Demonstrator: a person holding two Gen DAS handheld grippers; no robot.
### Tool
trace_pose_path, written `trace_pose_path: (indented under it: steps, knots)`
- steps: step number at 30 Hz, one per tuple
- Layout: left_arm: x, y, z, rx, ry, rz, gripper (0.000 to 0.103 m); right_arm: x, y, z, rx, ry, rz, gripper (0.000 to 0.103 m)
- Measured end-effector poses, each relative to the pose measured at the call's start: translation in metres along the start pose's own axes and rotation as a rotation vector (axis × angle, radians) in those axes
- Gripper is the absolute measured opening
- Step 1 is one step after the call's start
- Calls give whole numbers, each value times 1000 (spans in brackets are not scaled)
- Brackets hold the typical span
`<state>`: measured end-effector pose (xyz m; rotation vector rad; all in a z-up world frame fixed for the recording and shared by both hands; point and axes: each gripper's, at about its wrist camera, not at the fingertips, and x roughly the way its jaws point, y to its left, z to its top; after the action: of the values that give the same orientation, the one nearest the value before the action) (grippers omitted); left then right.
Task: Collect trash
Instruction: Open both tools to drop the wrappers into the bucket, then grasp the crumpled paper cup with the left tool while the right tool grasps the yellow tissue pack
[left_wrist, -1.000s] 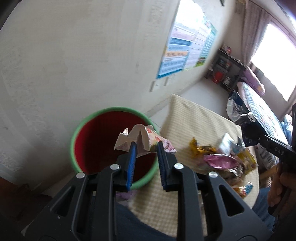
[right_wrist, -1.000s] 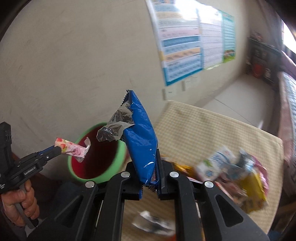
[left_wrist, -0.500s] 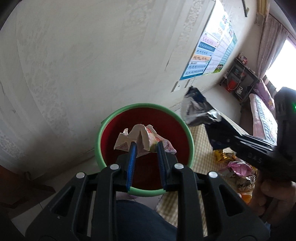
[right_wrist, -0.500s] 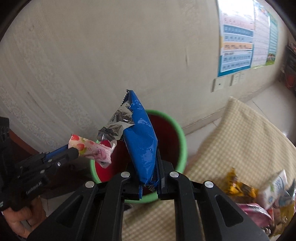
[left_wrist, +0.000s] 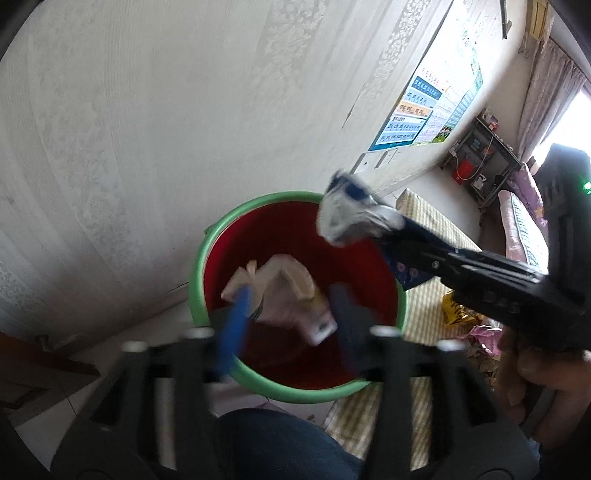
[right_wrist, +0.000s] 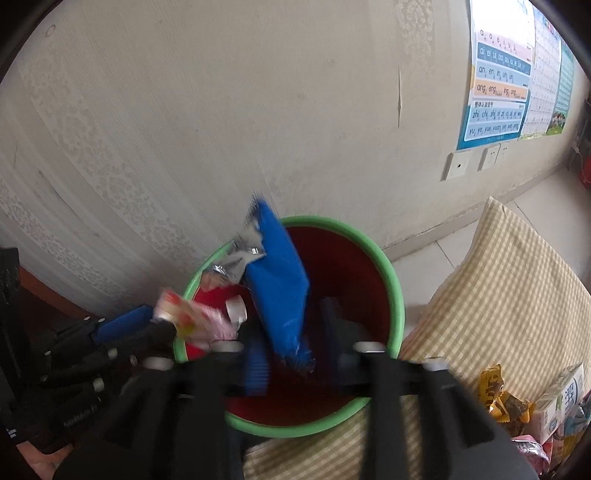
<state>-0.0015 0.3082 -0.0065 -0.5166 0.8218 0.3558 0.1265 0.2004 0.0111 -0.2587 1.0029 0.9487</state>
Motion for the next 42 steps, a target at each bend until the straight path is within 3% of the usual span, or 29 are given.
trace_pose_path:
  steps: [1,8,13,31,42]
  knots:
    - [1,2,-4,-1,2,2,77,-1,0,0,2,-8,-9,65]
    - [-1,3,-17,5,9,7,97,-4,-12,-4,36,-9,-37,82]
    - [-1,-7,-17,26,19,14,98,-28,-22,-9,58,-54,-71,94]
    - [-14,-99,-33,149,17,-93,98,-134,-96,-76,178,-152,-217,96]
    - [-5,-181,-65,262,41,-158,98,-183,-164,-149,244,-150,-379,96]
